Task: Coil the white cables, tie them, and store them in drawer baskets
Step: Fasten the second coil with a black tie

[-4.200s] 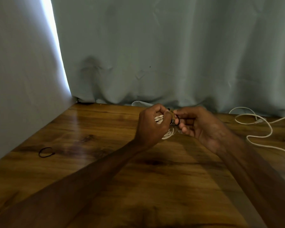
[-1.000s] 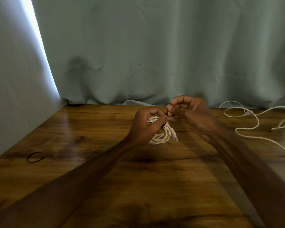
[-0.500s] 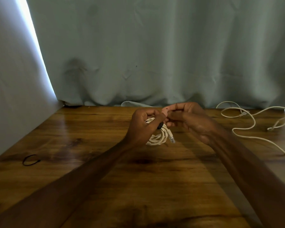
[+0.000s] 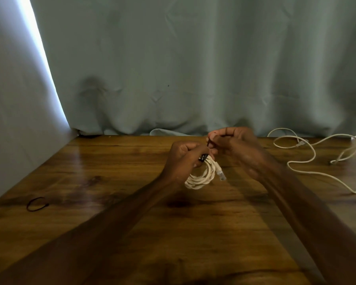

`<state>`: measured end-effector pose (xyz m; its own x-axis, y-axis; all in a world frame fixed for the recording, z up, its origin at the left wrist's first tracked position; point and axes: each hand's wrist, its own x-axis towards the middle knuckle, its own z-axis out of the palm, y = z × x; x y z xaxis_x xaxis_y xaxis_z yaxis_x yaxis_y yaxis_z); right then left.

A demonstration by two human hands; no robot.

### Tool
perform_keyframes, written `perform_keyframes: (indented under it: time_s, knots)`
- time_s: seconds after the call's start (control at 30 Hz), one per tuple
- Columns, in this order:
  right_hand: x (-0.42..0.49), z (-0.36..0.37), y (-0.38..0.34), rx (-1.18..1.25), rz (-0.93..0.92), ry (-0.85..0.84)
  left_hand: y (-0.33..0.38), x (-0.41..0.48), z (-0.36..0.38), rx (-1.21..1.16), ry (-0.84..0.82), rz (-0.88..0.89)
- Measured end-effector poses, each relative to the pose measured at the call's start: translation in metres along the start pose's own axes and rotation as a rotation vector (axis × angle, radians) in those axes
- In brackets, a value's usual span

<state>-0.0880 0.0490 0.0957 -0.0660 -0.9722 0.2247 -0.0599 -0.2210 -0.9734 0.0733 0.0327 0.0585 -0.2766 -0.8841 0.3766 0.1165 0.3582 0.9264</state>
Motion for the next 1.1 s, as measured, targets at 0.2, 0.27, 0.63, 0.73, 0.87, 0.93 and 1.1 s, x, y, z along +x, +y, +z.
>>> perform_keyframes:
  time_s: [0.2,0.27,0.63,0.73,0.87,0.93,1.1]
  knots:
    - [0.003,0.005,0.005,-0.148,-0.083,0.117,0.005,-0.009,0.018,-0.033,-0.015,-0.158]
    - [0.001,0.005,0.006,-0.11,-0.046,0.121,0.007,-0.011,0.021,-0.065,-0.055,-0.226]
    - [-0.004,0.008,0.0,0.035,-0.01,0.116,-0.006,-0.005,0.013,0.116,0.018,-0.351]
    - [-0.007,0.018,-0.001,-0.101,-0.128,0.094,-0.014,-0.004,0.007,0.213,0.058,-0.35]
    - [-0.014,0.032,-0.005,-0.268,-0.301,0.071,-0.02,0.003,0.003,0.2,0.1,-0.334]
    - [-0.021,0.039,-0.008,-0.346,-0.37,0.052,-0.023,0.004,0.001,0.218,0.121,-0.315]
    - [-0.03,0.054,-0.006,-0.552,-0.531,-0.008,-0.027,0.002,-0.008,0.319,0.136,-0.227]
